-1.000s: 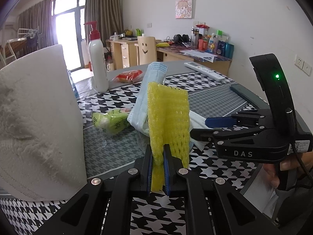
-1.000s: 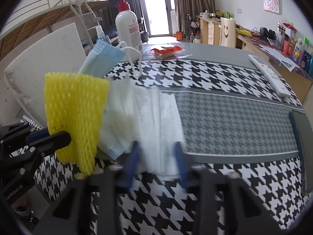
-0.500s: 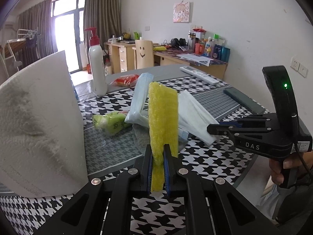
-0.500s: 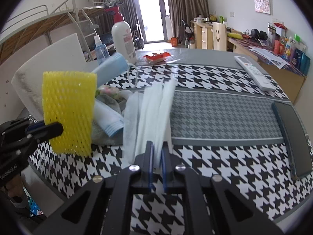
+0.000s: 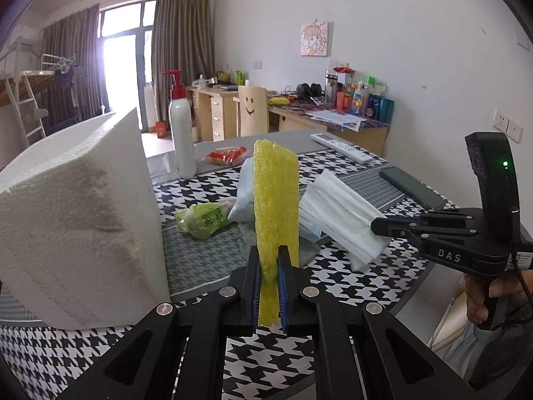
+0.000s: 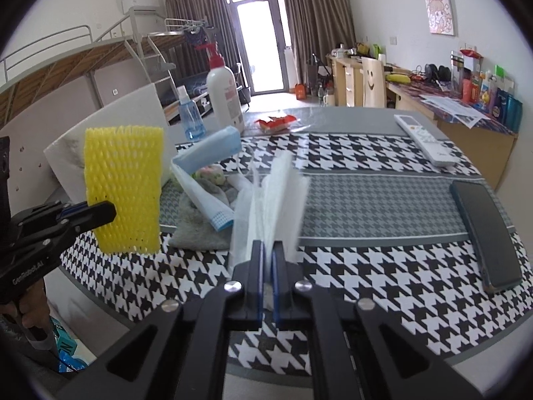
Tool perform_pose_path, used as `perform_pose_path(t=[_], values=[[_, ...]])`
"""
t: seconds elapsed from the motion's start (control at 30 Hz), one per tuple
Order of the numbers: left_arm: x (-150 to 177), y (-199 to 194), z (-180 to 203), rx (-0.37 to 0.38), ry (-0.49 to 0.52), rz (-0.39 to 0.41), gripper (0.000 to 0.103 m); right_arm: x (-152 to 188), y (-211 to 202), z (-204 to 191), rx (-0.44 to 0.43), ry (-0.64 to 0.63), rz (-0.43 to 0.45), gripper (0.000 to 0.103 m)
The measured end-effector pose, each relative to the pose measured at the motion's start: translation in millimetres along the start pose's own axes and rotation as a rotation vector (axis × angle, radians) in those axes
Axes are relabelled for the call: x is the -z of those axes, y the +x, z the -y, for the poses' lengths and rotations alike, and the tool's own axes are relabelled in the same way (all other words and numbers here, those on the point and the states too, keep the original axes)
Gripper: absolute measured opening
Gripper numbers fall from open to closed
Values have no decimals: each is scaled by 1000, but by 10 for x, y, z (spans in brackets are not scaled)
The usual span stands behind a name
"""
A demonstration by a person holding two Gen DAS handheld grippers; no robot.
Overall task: Organize soft objects
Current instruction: 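Lift the yellow net sleeve with the left tool while the right tool lifts the masks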
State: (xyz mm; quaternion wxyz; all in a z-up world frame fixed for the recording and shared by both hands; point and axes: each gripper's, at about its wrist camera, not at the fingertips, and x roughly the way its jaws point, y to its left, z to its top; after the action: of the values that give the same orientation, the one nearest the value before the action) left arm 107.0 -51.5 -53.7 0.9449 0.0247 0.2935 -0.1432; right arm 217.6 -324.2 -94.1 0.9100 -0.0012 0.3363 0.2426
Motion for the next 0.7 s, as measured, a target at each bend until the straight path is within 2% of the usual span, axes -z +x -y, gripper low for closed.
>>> perform_pose_path(t=[0.27,0.37,0.43,0.5,0.53,0.57,0.6,0.63,0.67,0.7], values=[[7,-143,7,-1,2,31,10,24,-227,-64,14,2,38,6],[5,-163,-11,-4,4,37,10,67,-185,-47,24,23,2,7],[13,-179,-18,-5,3,40,10,114,-114,-56,61,6,-21,7],[27,-190,-27,-8,4,40,10,144,-68,-51,63,4,-33,10],[30,-190,-28,-9,6,39,10,155,-33,-51,60,3,-41,21],[37,-188,-28,-10,8,38,10,166,-20,-57,64,-2,-42,38],[37,-188,-31,-11,8,37,10,173,-8,-64,73,-8,-41,50],[35,-187,-29,-11,7,37,10,172,2,-70,83,-15,-34,69],[17,-178,-21,-11,7,37,10,171,3,-84,92,-27,-18,74],[17,-171,-23,-13,7,38,10,168,16,-93,93,-33,-19,74]])
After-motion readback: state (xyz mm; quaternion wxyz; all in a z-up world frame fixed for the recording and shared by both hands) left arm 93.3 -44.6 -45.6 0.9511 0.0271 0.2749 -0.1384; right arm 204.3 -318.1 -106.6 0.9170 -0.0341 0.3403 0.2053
